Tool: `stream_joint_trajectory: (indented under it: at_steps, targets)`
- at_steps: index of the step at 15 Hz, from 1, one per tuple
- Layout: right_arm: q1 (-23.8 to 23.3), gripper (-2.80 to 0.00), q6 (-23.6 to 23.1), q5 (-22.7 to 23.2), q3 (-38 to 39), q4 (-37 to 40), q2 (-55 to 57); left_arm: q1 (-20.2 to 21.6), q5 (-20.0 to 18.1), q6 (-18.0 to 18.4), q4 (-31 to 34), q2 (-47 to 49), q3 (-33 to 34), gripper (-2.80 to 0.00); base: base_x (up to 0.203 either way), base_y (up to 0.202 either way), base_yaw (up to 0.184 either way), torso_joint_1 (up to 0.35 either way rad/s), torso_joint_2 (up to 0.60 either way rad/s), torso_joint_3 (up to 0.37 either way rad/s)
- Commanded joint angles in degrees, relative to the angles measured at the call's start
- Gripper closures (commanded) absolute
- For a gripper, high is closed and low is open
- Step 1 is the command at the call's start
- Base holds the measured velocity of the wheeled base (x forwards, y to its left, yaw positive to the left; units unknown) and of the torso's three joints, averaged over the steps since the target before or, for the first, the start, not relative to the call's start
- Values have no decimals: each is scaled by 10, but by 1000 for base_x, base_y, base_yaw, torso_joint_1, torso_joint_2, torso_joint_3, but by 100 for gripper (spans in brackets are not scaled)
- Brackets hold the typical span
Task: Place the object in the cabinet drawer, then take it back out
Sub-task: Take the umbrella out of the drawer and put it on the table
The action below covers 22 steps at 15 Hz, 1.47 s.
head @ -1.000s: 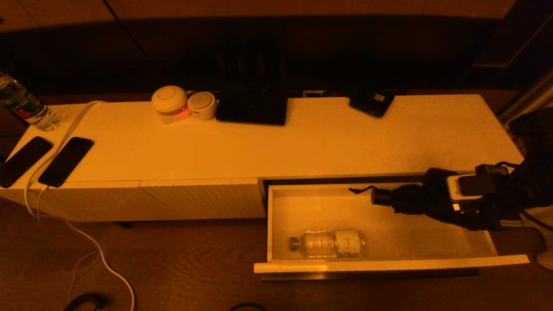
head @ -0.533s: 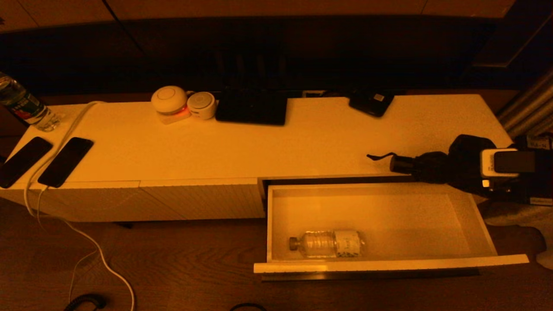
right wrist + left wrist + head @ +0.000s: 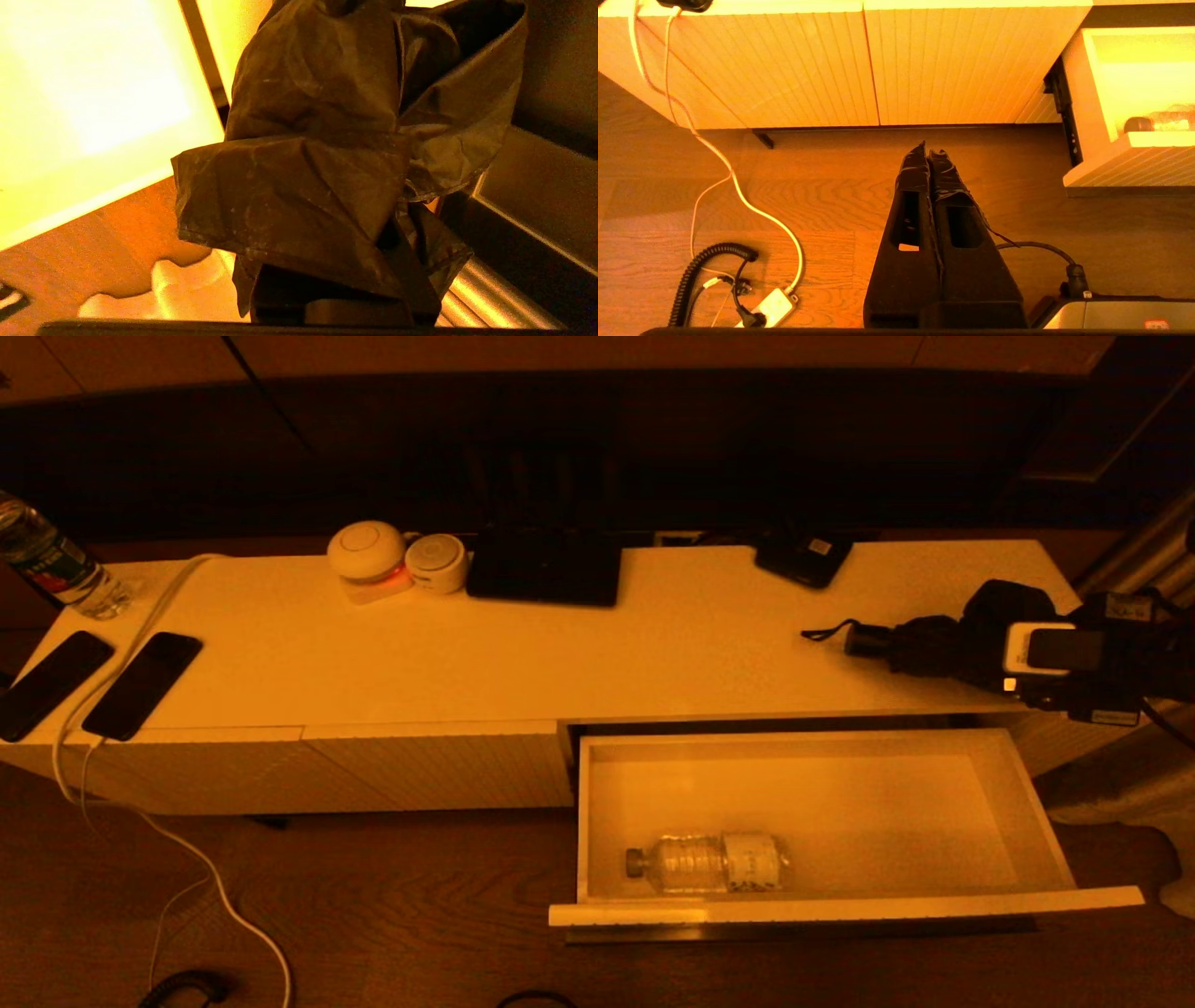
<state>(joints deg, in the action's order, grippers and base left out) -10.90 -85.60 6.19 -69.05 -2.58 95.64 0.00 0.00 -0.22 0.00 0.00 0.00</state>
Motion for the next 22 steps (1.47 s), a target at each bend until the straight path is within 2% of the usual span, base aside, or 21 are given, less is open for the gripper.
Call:
stream_joint_trajectory:
  at_steps: [1,6,9,10,17,22]
  targets:
    - [-3,0,-8,2,-5,-16,30,0,0,0,0,0,0,0,0,0,0,0,0,0]
    - [-4,0,-9,13,-3,-65,55,0,0,0,0,0,0,0,0,0,0,0,0,0]
    - [-5,0,-9,35,11,-93,56,0,0,0,0,0,0,0,0,0,0,0,0,0]
    - [-5,-280,-9,41,10,-107,59,0,0,0,0,0,0,0,0,0,0,0,0,0]
    - [-1,-280,-4,47,12,-111,43,0,0,0,0,0,0,0,0,0,0,0,0,0]
    - [19,-280,3,61,23,-74,-87,0,0,0,0,0,0,0,0,0,0,0,0,0]
